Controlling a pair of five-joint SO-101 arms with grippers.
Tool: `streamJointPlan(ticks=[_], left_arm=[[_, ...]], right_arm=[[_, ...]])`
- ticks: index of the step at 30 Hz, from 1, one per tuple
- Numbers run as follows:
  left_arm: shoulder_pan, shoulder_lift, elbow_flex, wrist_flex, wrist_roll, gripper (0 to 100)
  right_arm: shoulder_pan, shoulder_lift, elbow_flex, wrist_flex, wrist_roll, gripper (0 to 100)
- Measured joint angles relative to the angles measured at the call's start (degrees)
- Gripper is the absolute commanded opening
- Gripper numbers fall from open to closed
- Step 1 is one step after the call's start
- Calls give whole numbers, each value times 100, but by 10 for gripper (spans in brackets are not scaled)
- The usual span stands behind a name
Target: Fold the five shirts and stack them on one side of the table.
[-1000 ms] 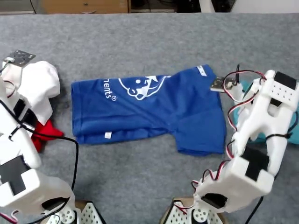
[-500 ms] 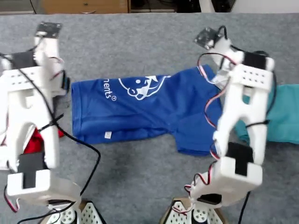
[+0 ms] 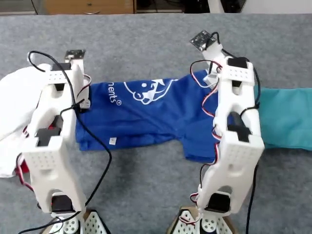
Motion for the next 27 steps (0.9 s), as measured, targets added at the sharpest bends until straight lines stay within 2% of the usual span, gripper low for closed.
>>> streamJointPlan(ticks=[3, 14, 21, 27], left_arm=[[9, 360, -378, 132, 18, 19], [-26, 1741, -2716, 1881, 18, 18], [-79, 1934, -3402, 2655, 0, 18], [-114, 1714, -3490, 2752, 0, 19]], right_arm=[[9, 466, -413, 193, 0, 2], [431, 1503, -2532, 1697, 0, 2], [457, 1565, -3499, 2664, 0, 2], [457, 1574, -4343, 3631, 0, 2]])
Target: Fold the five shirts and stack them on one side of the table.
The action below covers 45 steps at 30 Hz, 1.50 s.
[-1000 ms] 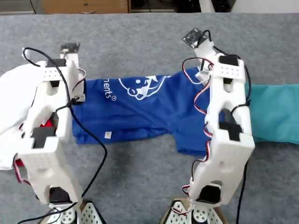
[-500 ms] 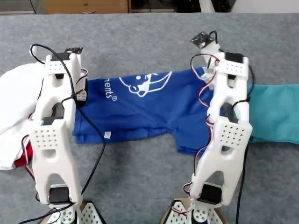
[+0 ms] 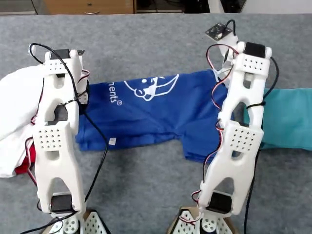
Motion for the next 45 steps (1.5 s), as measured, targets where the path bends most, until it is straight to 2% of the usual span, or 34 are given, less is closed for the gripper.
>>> streamJointPlan(ticks=[6, 9, 12, 17, 22, 29, 32, 37, 41, 45], left_arm=[[-18, -1213, 404, 0, -9, 22], [44, -1881, 826, 0, -193, 28], [211, -2505, 1196, 26, -352, 77], [571, -3147, 1697, 26, -413, 104], [1327, -3209, 1890, 26, -721, 104], [2567, -3209, 1908, 26, -818, 100], [3051, -3209, 1908, 26, -782, 99], [3842, -3218, 2136, -202, -132, 99], [4615, -3218, 2347, -492, -35, 103], [5415, -3218, 2567, -905, -35, 133]], right_arm=[[0, 0, -1073, 985, 0, 2], [18, 0, -1521, 1099, 0, 2], [158, -62, -1864, 1108, 0, 2], [369, -835, -1899, 1116, -264, 2], [703, -2101, -1908, 1116, -844, 2], [756, -4237, -1635, 1134, -1257, 2], [756, -5301, -1011, 1134, -1398, 20], [756, -7235, 475, 1134, -1538, 30], [571, -8571, 1521, 1134, -1591, 30], [360, -9301, 2066, 1134, -1591, 30]])
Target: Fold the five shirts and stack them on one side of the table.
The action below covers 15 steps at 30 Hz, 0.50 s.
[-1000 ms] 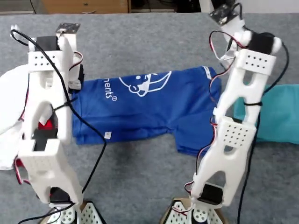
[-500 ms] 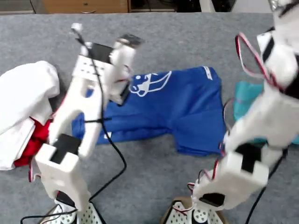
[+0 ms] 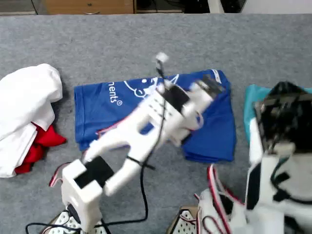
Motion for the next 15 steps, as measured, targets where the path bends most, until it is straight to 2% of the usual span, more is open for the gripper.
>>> streamJointPlan(ticks=[3, 10, 15], left_arm=[[422, 0, 132, -316, 0, 202], [1231, 0, 624, -1011, 0, 209], [1354, 475, 448, -1310, 0, 219]], right_arm=[[-35, -193, 88, 0, 0, 30], [-35, -237, 105, 0, 0, 30], [-35, -237, 141, 0, 0, 30]])
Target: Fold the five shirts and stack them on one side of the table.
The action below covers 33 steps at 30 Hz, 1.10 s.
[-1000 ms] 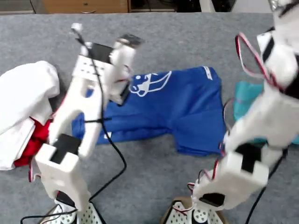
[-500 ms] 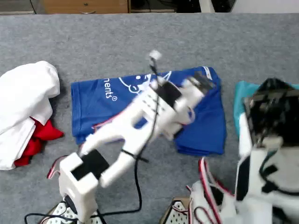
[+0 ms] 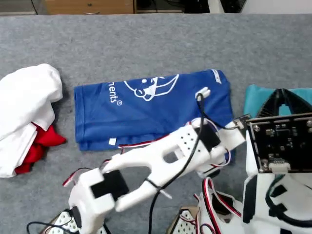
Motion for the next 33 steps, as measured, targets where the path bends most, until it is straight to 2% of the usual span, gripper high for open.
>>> streamJointPlan(ticks=[4, 14, 18, 24, 33], left_arm=[[9, 580, -677, 0, 0, 217], [-44, 2004, -2910, 879, -299, 216], [-70, 2629, -3376, 1108, -440, 212], [-70, 3393, -3701, 1116, -484, 143], [-53, 3833, -4422, 1169, -492, 48]], right_arm=[[0, 0, 18, 0, 0, 30], [0, -9, 18, 0, 0, 30], [0, -9, 18, 0, 0, 30], [0, -9, 18, 0, 0, 30], [0, -9, 18, 0, 0, 30]])
